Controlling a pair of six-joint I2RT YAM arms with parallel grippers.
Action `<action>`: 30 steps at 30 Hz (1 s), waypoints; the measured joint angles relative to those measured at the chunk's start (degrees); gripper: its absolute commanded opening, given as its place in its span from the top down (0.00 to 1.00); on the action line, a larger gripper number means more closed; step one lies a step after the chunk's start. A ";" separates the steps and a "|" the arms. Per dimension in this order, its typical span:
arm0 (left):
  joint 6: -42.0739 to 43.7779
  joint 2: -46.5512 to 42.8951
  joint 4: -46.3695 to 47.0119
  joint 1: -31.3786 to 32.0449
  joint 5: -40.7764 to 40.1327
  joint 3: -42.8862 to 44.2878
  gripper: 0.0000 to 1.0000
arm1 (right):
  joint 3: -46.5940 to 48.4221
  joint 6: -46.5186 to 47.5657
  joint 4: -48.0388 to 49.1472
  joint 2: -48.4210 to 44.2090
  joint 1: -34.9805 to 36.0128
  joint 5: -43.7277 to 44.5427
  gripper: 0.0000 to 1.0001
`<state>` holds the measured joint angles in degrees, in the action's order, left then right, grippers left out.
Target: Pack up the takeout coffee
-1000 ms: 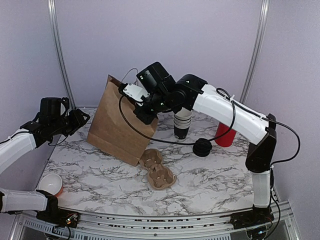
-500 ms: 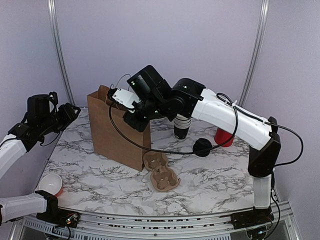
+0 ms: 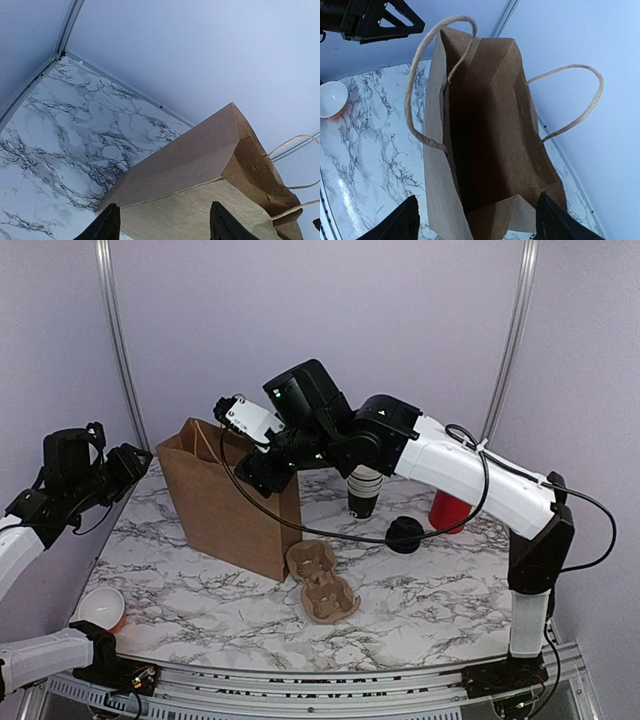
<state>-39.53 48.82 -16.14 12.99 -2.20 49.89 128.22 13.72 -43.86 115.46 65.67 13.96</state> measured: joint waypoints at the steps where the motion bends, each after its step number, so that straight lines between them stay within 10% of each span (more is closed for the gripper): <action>1: -0.07 -0.17 -0.09 0.00 -0.11 0.00 0.38 | -0.35 -0.20 0.46 -0.55 0.00 0.52 0.15; 3: -0.11 -0.46 -0.11 0.00 -0.48 0.00 0.38 | -1.46 -0.35 1.57 -2.16 0.00 1.70 0.02; 11: -0.37 -1.42 -0.55 -0.04 -2.78 0.00 0.37 | -12.46 -4.02 5.03 -12.57 -0.63 4.61 0.00; 20: -1.44 -2.43 -0.59 -0.48 -6.03 -0.24 0.37 | -40.17 -14.91 7.48 -27.80 -7.30 -1.90 0.09; 30: -1.84 -2.47 -0.61 -2.32 -5.77 -0.85 0.37 | -58.07 -23.02 10.10 -23.26 -9.97 -11.74 0.23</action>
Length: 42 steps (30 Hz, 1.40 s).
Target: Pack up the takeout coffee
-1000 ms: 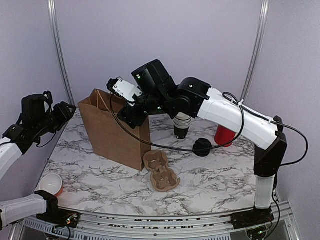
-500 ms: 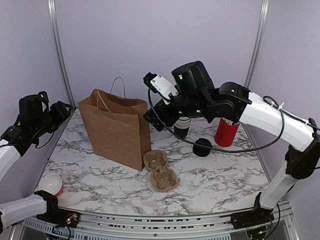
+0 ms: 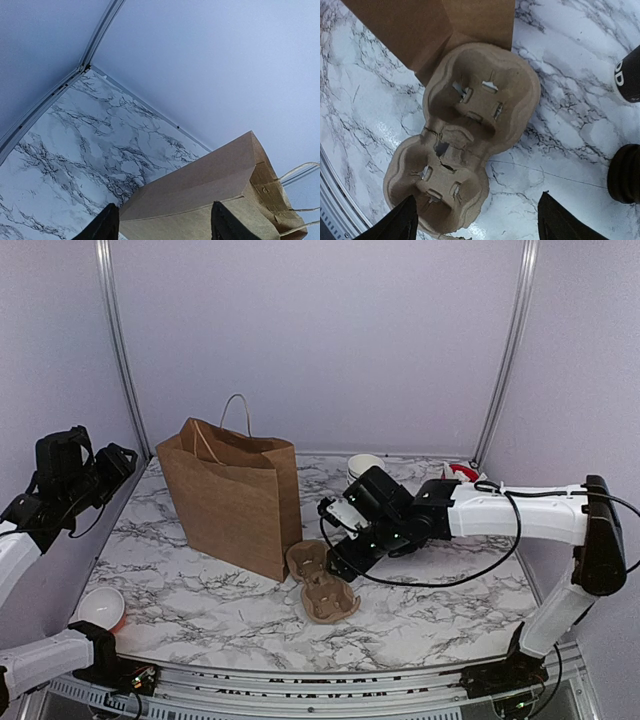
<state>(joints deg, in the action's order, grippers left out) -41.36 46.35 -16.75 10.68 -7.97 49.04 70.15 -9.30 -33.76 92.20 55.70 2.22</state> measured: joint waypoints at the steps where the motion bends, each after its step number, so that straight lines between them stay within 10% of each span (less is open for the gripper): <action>1: 0.00 0.00 0.00 -0.26 0.13 0.00 0.37 | -0.94 -0.61 0.44 0.76 -0.02 -0.81 0.25; 13: 1.16 3.96 -2.03 -1.86 3.30 3.96 0.31 | -5.22 -4.33 4.59 7.15 -1.27 -5.92 0.45; 26: -4.85 7.10 -12.37 5.35 1.60 15.39 0.33 | -6.05 -5.95 8.15 9.90 -1.31 -9.31 0.99; 42: -14.32 24.63 -29.14 13.00 -6.29 35.56 0.37 | -13.88 -5.53 9.66 -3.08 -1.33 -6.03 1.00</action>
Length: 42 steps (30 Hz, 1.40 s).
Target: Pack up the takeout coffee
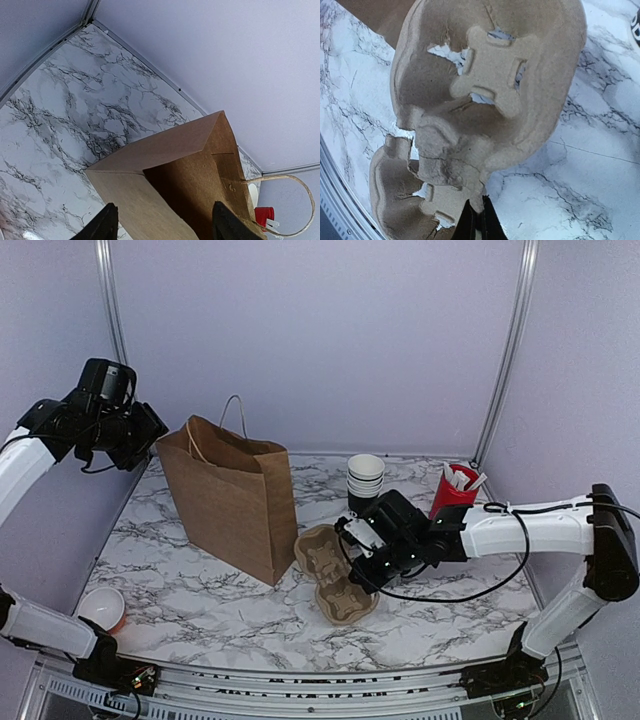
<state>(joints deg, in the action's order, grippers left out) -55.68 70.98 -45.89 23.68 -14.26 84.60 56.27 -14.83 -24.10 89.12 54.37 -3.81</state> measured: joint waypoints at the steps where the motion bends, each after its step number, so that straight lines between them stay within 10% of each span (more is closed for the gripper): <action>1: -0.42 0.39 -0.83 0.00 -0.11 0.70 0.37 | -0.31 0.02 -0.17 -1.22 0.00 0.33 1.00; 12: -0.44 8.09 -5.95 -0.26 1.25 6.67 0.42 | 0.07 0.74 -1.97 -15.34 -0.02 5.97 1.00; 26: 5.38 10.95 -7.54 -7.30 11.37 7.89 0.83 | 16.83 6.01 -7.28 -21.70 -0.02 9.62 1.00; 42: 8.59 15.91 -8.07 -6.29 19.82 14.05 1.00 | 48.78 9.14 4.79 3.02 5.70 -5.57 1.00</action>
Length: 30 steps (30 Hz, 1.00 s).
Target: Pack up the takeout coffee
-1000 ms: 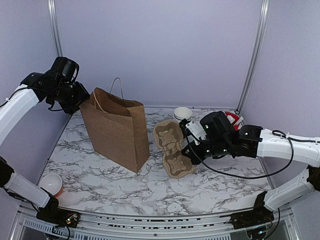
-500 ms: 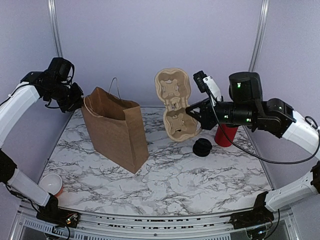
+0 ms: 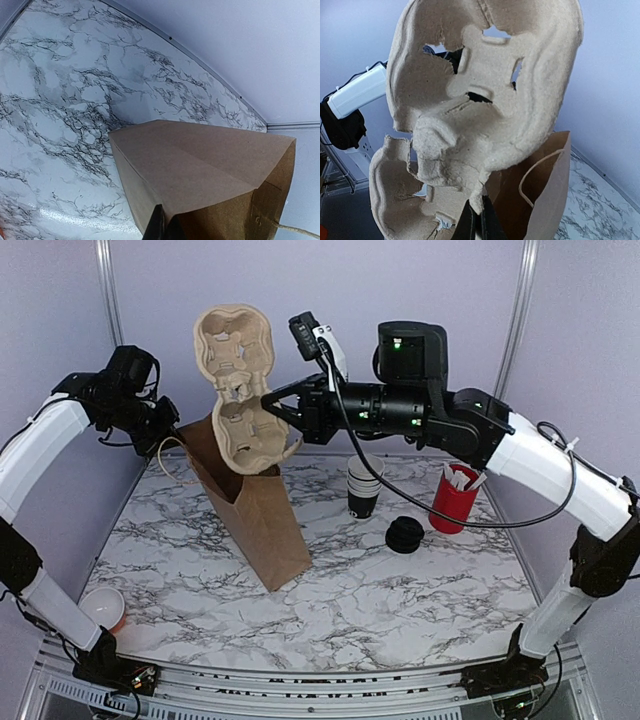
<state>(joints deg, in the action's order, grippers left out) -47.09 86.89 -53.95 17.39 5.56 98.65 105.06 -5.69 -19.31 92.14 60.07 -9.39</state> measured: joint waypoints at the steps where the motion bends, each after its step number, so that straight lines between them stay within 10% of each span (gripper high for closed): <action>1: 0.07 0.22 0.00 0.26 0.28 0.55 1.00 | 1.36 -0.07 1.07 1.77 0.63 -0.13 1.00; 15: 1.25 1.53 -0.13 2.14 1.70 1.70 1.00 | 16.68 -0.74 13.90 20.59 5.20 1.31 1.00; 30: 2.78 0.31 -0.15 2.19 2.56 1.90 1.00 | 6.27 -1.25 14.43 21.49 -5.95 1.16 1.00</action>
<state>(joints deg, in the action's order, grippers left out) -44.31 87.20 -54.11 19.57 8.12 100.55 111.33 -6.94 -4.89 113.62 54.13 -8.23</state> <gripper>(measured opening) 0.007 0.019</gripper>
